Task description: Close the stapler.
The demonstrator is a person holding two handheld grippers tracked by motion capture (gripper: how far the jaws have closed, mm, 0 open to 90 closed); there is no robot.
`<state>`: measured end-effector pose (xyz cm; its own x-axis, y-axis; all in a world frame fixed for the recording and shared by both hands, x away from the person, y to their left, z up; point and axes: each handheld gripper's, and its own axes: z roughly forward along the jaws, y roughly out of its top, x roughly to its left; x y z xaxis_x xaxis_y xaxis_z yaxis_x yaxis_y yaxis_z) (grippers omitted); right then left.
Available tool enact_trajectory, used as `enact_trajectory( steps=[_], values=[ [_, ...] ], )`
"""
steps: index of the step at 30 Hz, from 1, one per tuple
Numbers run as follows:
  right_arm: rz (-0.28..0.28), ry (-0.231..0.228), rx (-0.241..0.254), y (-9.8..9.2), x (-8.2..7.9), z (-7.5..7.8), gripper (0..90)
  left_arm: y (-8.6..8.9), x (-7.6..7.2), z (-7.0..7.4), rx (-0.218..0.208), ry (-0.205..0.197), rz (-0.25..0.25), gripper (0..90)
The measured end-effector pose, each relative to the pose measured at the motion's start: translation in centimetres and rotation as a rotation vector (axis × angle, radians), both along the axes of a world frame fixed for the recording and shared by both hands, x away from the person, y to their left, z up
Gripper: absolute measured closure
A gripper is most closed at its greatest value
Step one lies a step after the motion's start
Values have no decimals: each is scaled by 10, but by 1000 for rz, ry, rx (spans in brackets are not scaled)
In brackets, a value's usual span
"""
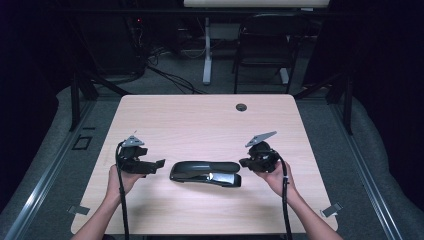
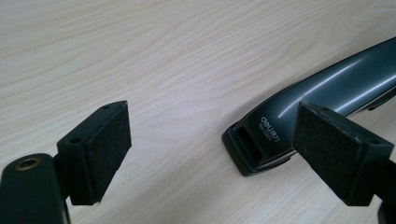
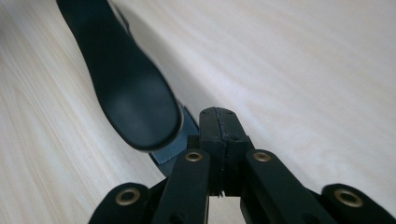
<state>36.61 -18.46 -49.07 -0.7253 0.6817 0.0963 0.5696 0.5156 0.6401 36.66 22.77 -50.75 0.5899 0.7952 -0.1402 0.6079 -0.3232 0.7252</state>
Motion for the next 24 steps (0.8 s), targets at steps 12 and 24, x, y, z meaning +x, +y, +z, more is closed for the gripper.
enact_trajectory(
  steps=[12, 24],
  values=[
    [97, -17, 6, 19, -17, 24, 900, 1, 0, 1, 5, -3, 6, 114],
    [98, 27, -60, 22, -14, 8, 900, 1, 0, 1, 6, -16, 17, 113]
  ],
)
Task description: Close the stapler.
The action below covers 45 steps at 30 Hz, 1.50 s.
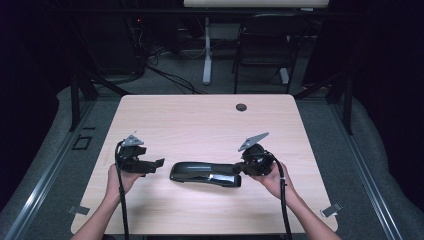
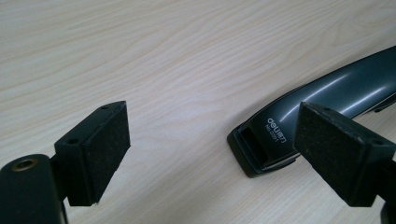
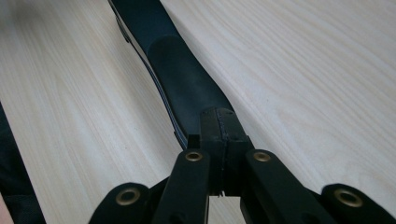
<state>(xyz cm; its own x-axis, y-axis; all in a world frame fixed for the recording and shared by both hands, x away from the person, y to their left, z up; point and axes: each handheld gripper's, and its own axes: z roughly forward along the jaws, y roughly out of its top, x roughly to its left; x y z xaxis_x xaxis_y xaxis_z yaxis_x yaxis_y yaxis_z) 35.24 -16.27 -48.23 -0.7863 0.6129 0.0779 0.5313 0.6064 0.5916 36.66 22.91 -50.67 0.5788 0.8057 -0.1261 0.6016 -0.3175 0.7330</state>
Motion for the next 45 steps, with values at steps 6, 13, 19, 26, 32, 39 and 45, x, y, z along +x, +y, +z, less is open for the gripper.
enact_trajectory(
  steps=[6, 13, 19, 26, 32, 39, 45],
  values=[
    [-5, 4, -6, 1, 0, -2, 900, 0, 0, 0, 5, 3, -5, 112],
    [-2, 15, -26, 2, 2, -10, 900, 2, 1, 1, 15, -14, 11, 112],
    [-5, 12, -29, 2, 1, -10, 900, 2, 1, 0, 13, -5, 14, 112],
    [-5, 16, -31, 2, 2, -10, 900, 0, 1, -1, 23, -3, 14, 113],
    [-7, -8, -81, 8, -2, -10, 900, 1, 1, -1, 23, -5, 13, 113],
    [-9, -48, -63, 8, -5, -4, 900, 2, 1, 0, 23, -5, 8, 113],
    [2, -107, -48, 13, -10, 8, 880, 2, 1, -1, 18, -9, 7, 114]
  ],
)
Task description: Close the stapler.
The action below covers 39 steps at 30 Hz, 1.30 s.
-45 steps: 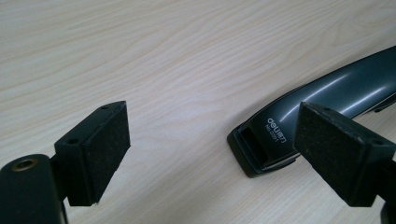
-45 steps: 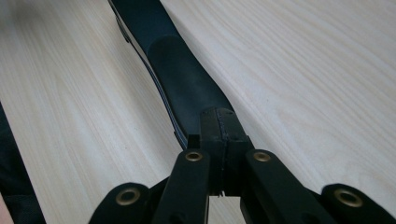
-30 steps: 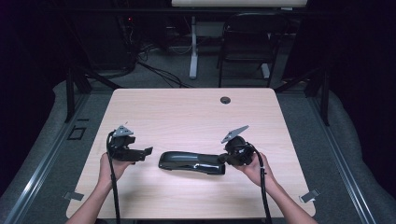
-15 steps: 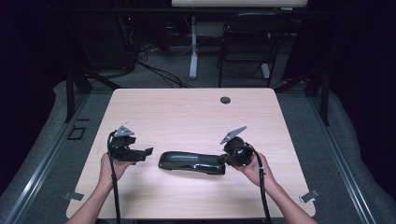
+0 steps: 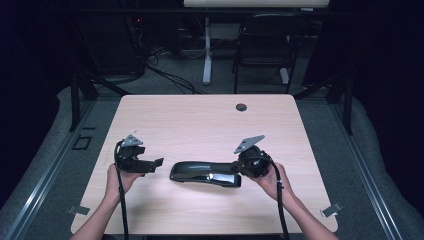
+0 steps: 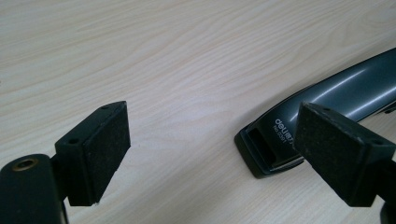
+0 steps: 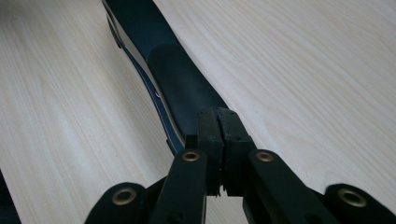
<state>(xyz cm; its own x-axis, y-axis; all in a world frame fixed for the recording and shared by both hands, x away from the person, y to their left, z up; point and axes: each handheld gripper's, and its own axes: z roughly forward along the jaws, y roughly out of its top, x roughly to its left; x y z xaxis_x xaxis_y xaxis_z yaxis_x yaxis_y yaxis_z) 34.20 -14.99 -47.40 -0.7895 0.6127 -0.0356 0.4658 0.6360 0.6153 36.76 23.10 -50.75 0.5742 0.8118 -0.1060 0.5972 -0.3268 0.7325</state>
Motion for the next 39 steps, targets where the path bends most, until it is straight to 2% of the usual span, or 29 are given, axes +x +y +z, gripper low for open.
enact_trajectory(
  steps=[7, 12, 14, 22, 28, 31, 36, 39],
  values=[
    [-13, -28, 24, -3, -1, 8, 807, 1, 0, 0, 2, 2, 0, 114],
    [-47, -31, 60, -11, -1, 14, 609, 0, 0, 0, 1, 6, -1, 115],
    [-65, -27, 70, -15, 0, 16, 482, 0, 0, -1, 1, 7, -3, 114],
    [-93, -31, 90, -29, 0, 23, 215, 1, 0, 0, -2, 9, -9, 113],
    [-141, -47, 90, -47, -2, 27, 147, 1, 0, 0, 1, 18, -11, 113],
    [-165, -46, 95, -59, -4, 26, 116, 0, 0, -1, -10, 15, -2, 113],
    [-210, -40, 93, -77, -8, 22, 46, -2, 1, -2, -3, 19, -4, 113],
    [-262, -56, 67, -92, -12, 17, 23, -2, 1, -3, -5, 21, 3, 115]
  ],
)
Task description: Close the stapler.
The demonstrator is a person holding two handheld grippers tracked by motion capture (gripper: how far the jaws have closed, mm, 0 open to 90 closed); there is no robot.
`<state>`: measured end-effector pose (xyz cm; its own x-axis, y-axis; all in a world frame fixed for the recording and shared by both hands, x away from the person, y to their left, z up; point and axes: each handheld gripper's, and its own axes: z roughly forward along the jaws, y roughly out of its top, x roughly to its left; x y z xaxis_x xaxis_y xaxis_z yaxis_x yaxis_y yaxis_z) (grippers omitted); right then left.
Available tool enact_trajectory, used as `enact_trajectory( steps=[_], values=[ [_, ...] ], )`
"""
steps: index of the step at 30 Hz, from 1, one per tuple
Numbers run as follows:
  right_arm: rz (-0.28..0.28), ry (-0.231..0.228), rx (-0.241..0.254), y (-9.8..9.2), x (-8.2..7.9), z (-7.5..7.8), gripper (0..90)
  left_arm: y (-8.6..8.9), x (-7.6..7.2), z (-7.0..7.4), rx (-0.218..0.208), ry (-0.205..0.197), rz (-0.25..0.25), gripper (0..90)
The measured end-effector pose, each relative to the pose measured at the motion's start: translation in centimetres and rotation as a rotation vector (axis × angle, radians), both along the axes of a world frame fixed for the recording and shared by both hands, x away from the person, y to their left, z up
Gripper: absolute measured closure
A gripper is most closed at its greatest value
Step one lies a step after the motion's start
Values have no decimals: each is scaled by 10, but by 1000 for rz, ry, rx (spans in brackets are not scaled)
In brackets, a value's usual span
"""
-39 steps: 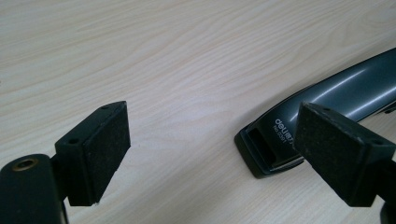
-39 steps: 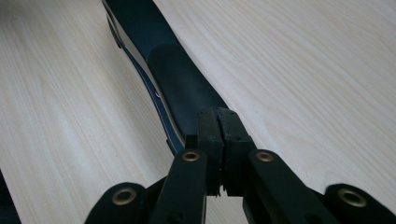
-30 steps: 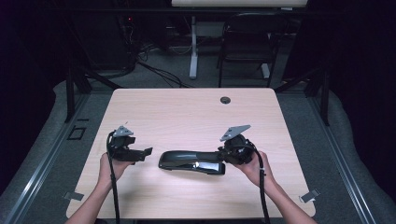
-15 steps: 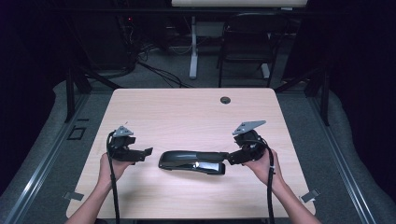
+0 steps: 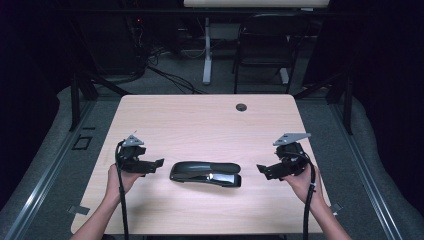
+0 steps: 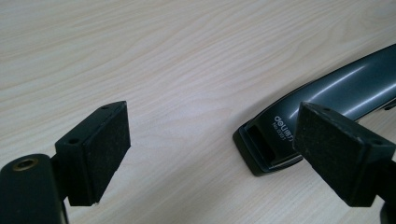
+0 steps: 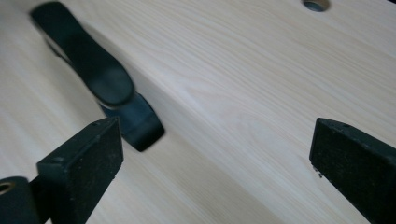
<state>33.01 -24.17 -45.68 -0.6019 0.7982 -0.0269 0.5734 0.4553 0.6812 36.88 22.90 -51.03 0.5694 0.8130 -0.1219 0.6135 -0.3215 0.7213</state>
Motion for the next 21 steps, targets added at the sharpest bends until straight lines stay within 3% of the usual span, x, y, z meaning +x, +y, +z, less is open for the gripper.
enact_trajectory(
  steps=[6, 7, 9, 14, 17, 19, 21],
  values=[
    [-76, 19, -33, -26, -6, -15, 0, 0, 2, -2, 0, 8, 7, 110],
    [-83, 19, -51, -28, -6, -17, 0, -1, 2, -3, 4, 8, 6, 108],
    [-111, 22, -149, -34, -3, -28, 0, -3, 3, -4, 10, 19, 2, 103],
    [-136, 138, -169, -50, 14, -57, 0, -8, 7, -10, 26, 53, -21, 72],
    [-139, 183, -172, -57, 20, -66, 0, -12, 10, -17, 47, 109, -42, 1],
    [-156, 191, -168, -60, 22, -73, 0, -13, 12, -22, 57, 142, -53, 0],
    [-137, 226, -202, -64, 25, -77, 0, -15, 14, -26, 75, 154, -53, 0]
  ],
)
